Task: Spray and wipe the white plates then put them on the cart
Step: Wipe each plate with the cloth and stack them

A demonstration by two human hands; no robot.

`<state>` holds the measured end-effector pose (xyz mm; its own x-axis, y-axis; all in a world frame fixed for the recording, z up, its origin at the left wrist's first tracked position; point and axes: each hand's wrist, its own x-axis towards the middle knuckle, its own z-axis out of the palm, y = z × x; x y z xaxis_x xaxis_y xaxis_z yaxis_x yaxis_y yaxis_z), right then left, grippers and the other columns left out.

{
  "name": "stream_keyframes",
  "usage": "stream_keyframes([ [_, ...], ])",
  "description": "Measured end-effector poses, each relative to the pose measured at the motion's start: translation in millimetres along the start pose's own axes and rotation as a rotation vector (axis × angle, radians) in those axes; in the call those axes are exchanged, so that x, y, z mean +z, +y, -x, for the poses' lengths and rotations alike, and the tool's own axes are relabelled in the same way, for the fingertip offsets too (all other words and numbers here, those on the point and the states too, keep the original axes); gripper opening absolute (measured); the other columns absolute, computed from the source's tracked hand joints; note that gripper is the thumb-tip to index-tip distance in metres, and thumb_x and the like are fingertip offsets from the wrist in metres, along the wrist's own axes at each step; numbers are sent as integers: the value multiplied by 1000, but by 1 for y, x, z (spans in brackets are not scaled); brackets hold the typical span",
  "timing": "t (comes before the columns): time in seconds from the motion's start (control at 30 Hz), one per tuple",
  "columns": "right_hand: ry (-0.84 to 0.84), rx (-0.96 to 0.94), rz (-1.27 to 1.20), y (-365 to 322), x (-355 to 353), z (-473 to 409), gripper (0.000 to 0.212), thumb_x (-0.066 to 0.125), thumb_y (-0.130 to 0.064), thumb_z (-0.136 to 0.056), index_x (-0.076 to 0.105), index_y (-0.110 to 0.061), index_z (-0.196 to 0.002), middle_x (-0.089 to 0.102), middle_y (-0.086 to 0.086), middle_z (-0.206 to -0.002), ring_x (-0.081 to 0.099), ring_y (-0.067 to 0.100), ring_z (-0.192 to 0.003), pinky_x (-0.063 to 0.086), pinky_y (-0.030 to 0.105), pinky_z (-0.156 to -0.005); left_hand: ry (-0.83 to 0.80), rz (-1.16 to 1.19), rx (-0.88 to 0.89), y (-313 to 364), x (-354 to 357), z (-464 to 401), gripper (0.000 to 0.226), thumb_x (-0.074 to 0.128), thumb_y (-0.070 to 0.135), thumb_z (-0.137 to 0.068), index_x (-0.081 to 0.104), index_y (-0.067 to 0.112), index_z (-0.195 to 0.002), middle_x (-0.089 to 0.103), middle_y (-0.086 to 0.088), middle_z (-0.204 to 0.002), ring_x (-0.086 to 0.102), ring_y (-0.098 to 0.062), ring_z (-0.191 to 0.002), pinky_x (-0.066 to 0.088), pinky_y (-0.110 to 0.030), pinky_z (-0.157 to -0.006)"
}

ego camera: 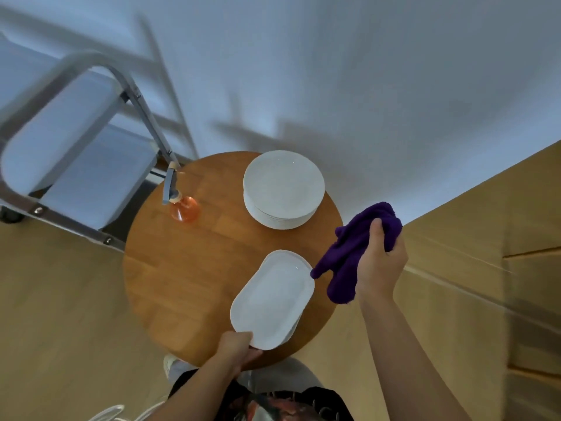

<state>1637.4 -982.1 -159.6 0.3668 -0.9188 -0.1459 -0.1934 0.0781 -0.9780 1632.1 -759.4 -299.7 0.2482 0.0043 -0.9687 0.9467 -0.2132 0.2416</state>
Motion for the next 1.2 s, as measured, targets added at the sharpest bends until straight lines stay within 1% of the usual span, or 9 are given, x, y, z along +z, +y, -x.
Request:
stream_keyframes([
  [0.1,-44,8,25,7,6,-2,8,53,-42,-91,59,-37,-89,68,-9,-83,67,15,-82,54,30,-69,11,-135,-59,-4,8,1,40,41,18,-101,37,-4,-134,62,-23,-90,63,-36,-76,56,-42,-61],
  [0.23,-88,19,48,9,13,-4,14,53,-40,-92,59,-44,-80,69,-12,-80,68,12,-78,55,30,-69,53,-394,-69,-4,12,-4,52,29,36,-104,35,-5,-134,64,-22,-76,66,-32,-65,56,-34,-55],
  [0.37,-106,36,77,17,14,-9,7,53,-39,-93,56,-38,-87,65,-21,-77,64,-1,-74,49,21,-64,7,-680,19,18,13,-7,43,36,30,-102,60,-5,-95,64,-9,-54,58,-15,-43,46,-22,-48],
  [0.43,-99,52,81,21,15,-13,7,53,-40,-93,56,-37,-88,65,-20,-77,64,0,-75,49,24,-66,20,-826,141,46,18,-4,32,46,26,-97,63,3,-81,64,-5,-62,56,-14,-50,45,-22,-53],
  [0.57,-95,65,68,26,24,-17,12,52,-39,-93,58,-39,-82,67,-15,-77,66,6,-74,53,31,-68,49,-658,447,128,40,4,39,47,26,-97,57,8,-64,58,-5,-57,52,-19,-52,45,-28,-60],
  [0.67,-116,64,70,23,39,-24,13,52,-38,-93,59,-37,-82,67,-10,-77,66,13,-79,55,35,-75,116,-489,586,188,58,7,38,47,27,-99,55,9,-66,61,-6,-61,55,-19,-54,52,-33,-67],
  [0.83,-131,73,44,17,55,-38,9,53,-38,-94,58,-32,-89,67,-14,-77,67,10,-80,56,36,-78,251,-464,555,243,72,-9,35,52,40,-96,58,7,-88,63,-6,-72,60,-14,-55,50,-21,-52],
  [0.97,-127,83,47,21,62,-41,11,52,-36,-94,57,-33,-86,65,-19,-72,64,1,-71,50,28,-70,293,-636,476,247,70,-26,40,55,44,-93,60,6,-82,57,-4,-59,50,-12,-41,37,-18,-41],
  [1.2,-118,106,69,23,64,-43,15,52,-36,-95,57,-31,-81,64,-19,-66,63,1,-66,51,30,-69,280,-616,535,248,73,-31,24,51,23,-94,59,4,-83,56,-5,-62,51,-13,-43,37,-17,-39],
])
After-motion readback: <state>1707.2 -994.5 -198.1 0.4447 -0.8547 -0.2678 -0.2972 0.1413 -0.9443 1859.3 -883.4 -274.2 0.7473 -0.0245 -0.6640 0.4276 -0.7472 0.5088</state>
